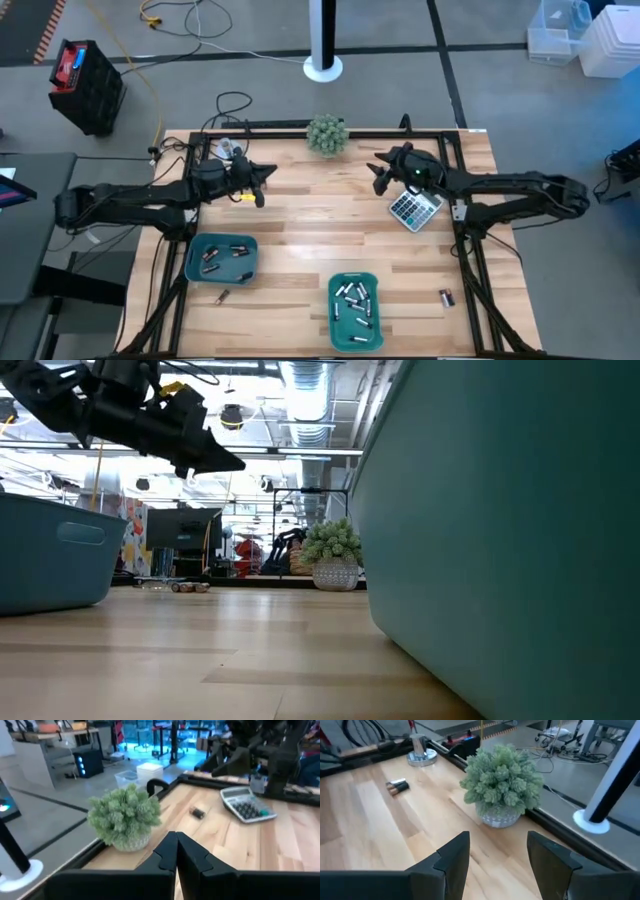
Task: Sort batteries
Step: Put the black battery into the blue bin
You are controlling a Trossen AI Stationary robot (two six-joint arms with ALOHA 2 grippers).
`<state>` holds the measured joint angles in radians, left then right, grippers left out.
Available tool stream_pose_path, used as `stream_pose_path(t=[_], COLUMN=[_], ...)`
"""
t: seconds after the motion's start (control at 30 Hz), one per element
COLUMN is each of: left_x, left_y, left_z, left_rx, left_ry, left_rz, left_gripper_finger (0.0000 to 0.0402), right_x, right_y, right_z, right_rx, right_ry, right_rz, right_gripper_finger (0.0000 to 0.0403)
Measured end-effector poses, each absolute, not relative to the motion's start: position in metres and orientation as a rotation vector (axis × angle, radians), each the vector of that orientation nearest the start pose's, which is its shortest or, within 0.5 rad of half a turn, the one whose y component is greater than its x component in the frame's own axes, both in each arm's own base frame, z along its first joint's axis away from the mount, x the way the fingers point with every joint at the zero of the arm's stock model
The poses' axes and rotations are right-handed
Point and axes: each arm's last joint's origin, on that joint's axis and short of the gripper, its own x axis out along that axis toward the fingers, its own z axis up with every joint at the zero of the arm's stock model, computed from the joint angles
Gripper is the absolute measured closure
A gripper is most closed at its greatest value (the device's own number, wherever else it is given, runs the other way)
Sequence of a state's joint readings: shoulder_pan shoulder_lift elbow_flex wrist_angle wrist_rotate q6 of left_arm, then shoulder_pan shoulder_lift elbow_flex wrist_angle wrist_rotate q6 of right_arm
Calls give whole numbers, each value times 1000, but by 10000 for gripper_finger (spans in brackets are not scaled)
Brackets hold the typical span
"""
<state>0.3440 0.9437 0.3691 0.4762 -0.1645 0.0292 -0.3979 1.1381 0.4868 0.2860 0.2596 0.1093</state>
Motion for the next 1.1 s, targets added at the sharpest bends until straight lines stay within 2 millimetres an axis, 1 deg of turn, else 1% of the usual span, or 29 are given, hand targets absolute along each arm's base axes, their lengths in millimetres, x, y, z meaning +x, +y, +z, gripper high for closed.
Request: stream_pose_path(t=[0.1, 0.27, 0.4, 0.57, 0.67, 0.77, 1.1], left_x=[186, 186, 186, 186, 186, 186, 186], left_y=[72, 72, 73, 73, 73, 73, 73], left_z=[222, 222, 222, 222, 222, 219, 218], left_rx=[18, 33, 35, 32, 28, 25, 24], left_ry=[128, 133, 134, 135, 141, 169, 178], left_rz=[507, 505, 507, 507, 507, 507, 508], left_gripper_finger=[401, 401, 402, 402, 402, 402, 402], right_x=[213, 210, 212, 207, 205, 205, 199], right_y=[-101, -116, -122, -135, -140, -142, -144], right_z=[208, 204, 195, 179, 171, 167, 164], right_rx=[150, 267, 284, 339, 391, 424, 524], right_ry=[448, 635, 721, 821, 845, 850, 863], right_rz=[-686, -774, -794, -779, -812, -830, -895], right_gripper_finger=[191, 191, 191, 191, 191, 191, 191])
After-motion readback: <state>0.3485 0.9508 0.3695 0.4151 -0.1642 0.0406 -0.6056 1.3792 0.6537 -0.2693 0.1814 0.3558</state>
